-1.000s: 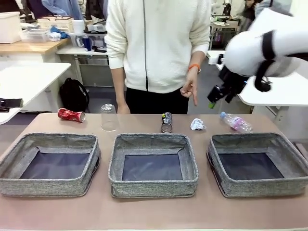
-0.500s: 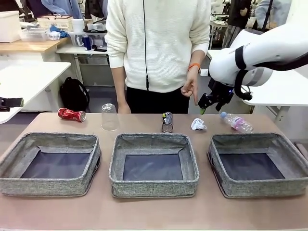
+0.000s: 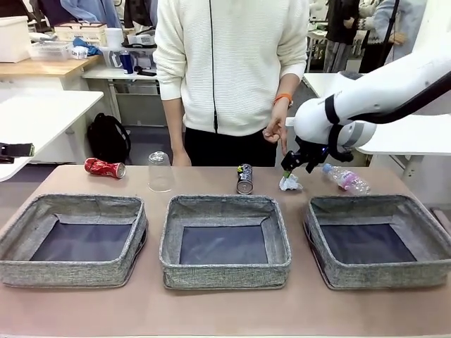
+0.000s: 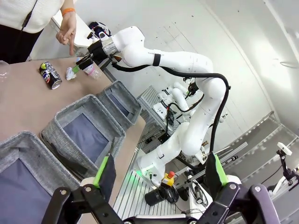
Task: Sort the waste into the appropriate baskets.
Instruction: Pick up the waste item pointed out by the person.
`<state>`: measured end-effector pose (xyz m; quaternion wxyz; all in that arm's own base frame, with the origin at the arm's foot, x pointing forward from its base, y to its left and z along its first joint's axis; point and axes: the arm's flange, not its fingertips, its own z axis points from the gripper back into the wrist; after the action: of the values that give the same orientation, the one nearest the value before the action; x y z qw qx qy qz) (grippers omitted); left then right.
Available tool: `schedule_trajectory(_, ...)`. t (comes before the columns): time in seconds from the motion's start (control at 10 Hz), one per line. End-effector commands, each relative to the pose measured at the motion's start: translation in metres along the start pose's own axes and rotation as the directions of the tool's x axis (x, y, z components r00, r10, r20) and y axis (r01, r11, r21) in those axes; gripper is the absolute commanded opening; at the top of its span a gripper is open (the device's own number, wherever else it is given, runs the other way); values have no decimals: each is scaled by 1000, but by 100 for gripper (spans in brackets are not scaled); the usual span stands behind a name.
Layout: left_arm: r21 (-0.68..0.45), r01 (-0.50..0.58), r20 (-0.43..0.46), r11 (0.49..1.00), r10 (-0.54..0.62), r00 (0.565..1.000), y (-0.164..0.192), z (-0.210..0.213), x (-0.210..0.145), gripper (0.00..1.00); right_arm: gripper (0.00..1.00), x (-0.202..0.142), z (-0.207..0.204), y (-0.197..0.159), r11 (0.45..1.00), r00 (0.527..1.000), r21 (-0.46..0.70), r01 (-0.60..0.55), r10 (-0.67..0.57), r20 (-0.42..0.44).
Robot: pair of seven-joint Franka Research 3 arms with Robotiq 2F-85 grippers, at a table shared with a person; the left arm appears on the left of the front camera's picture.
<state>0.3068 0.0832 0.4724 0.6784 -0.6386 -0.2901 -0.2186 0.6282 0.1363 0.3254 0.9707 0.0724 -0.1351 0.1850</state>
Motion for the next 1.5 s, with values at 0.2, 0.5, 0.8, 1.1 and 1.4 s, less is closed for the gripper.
schedule_trajectory(0.2,-17,25,17,1000,-24,1000,-1,-2,2,100,100,9,-15,1,999,1000,30,-21,22,-20)
schedule_trajectory(0.5,-17,25,17,1000,-24,1000,-1,-2,2,100,100,8,-16,1,998,999,49,-24,26,-29)
schedule_trajectory(0.8,-17,25,17,1000,-24,1000,-1,-2,2,100,40,5,-17,2,997,999,77,-30,33,-43)
schedule_trajectory(1.1,-17,25,17,1000,-24,1000,-1,-2,2,100,0,4,-18,3,996,998,76,-36,40,-48)
schedule_trajectory(1.4,-17,25,17,1000,-24,1000,-1,-2,2,100,0,5,-18,2,996,997,75,-43,47,-57)
